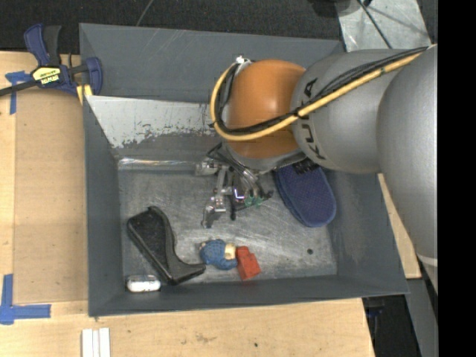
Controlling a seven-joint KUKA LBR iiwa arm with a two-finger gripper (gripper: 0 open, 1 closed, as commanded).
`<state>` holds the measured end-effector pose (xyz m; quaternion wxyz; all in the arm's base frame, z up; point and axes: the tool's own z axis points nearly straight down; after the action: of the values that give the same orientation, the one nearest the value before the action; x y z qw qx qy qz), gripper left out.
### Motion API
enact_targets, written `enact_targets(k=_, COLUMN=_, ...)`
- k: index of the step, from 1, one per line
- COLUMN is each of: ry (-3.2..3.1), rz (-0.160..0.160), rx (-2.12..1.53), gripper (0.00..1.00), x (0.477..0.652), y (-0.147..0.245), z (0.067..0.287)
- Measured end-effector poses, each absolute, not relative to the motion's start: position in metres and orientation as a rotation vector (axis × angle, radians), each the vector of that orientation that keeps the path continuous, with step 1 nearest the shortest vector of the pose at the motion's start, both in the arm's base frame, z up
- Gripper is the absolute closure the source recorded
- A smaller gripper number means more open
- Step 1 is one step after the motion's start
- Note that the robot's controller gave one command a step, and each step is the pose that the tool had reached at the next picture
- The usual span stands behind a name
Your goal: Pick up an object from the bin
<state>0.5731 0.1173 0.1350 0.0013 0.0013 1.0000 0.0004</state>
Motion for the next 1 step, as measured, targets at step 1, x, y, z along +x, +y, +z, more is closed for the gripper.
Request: enact_targets(k=1, ry=3.134, rz=-0.004, rx=-0.088, gripper=0.00, x=0.6023, y=0.0361, z=0.1245)
